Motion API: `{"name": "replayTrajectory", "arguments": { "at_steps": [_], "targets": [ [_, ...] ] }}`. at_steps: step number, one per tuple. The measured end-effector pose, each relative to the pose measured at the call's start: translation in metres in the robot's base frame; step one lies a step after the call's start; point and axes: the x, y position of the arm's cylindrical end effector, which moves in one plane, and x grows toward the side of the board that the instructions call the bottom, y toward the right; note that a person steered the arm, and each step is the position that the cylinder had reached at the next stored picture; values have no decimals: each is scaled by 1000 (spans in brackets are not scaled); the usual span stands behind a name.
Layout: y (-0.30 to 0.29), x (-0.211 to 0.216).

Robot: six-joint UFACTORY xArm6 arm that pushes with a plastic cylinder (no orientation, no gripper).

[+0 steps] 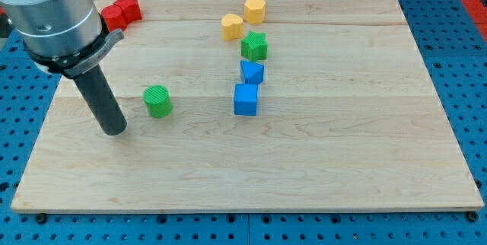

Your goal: Move the green circle close towards the left side of the blue cube

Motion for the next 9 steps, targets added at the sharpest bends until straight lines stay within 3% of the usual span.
{"name": "replayTrajectory", "arguments": {
  "at_steps": [1,3,4,5,6,7,8,9],
  "targets": [
    [37,-12],
    [-21,-28],
    [36,-45],
    [50,-42],
    [8,-52],
    [22,-104],
    [97,-155],
    [119,-236]
  ]
}}
